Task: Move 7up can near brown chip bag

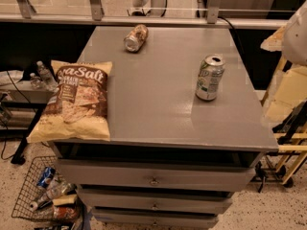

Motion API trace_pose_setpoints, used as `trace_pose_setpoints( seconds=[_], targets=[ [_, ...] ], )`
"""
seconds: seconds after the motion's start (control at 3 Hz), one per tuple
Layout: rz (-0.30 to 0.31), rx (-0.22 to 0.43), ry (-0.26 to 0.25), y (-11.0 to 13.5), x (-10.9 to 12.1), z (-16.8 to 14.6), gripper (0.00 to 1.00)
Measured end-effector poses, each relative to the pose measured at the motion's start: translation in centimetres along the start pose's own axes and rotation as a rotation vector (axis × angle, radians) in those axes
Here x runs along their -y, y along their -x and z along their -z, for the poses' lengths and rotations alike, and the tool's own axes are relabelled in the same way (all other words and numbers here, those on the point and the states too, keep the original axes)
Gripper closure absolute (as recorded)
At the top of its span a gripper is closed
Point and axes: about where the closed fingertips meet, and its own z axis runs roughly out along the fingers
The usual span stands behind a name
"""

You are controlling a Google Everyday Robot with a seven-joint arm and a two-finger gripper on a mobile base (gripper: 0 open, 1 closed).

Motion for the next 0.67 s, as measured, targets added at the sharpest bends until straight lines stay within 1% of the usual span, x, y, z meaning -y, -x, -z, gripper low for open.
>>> trace_pose_setpoints(
  seconds=[0.33, 0.67],
  targets=[
    [-0.065, 0.132, -0.028, -0.3, 3.0, -1.3, 0.0],
    [-0.127, 0.352, -0.026, 1.4, 7.0, -3.7, 0.0]
  ],
)
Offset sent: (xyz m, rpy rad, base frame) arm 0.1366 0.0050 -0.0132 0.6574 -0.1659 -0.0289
